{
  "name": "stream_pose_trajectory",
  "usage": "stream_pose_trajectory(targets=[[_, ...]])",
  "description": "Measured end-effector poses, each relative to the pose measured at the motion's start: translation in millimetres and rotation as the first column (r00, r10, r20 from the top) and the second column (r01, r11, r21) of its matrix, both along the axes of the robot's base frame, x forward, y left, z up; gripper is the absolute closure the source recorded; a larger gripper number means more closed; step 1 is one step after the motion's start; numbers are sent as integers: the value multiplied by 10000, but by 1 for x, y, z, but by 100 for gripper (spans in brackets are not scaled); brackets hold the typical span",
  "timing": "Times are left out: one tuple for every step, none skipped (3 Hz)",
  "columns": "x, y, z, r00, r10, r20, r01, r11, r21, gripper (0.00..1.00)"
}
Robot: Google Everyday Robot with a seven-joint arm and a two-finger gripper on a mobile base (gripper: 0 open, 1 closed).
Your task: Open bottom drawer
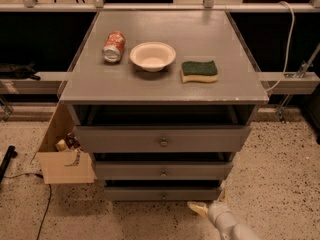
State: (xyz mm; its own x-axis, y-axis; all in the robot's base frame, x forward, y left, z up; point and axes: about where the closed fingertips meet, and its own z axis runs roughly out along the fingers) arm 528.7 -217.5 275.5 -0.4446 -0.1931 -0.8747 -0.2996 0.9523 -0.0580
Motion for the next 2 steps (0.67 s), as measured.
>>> stream_pose_trajectory(targets=[[8,9,0,9987,515,12,-515,9983,-273,0],[20,10,-14,9942,1073,-115,-1079,9870,-1193,0]])
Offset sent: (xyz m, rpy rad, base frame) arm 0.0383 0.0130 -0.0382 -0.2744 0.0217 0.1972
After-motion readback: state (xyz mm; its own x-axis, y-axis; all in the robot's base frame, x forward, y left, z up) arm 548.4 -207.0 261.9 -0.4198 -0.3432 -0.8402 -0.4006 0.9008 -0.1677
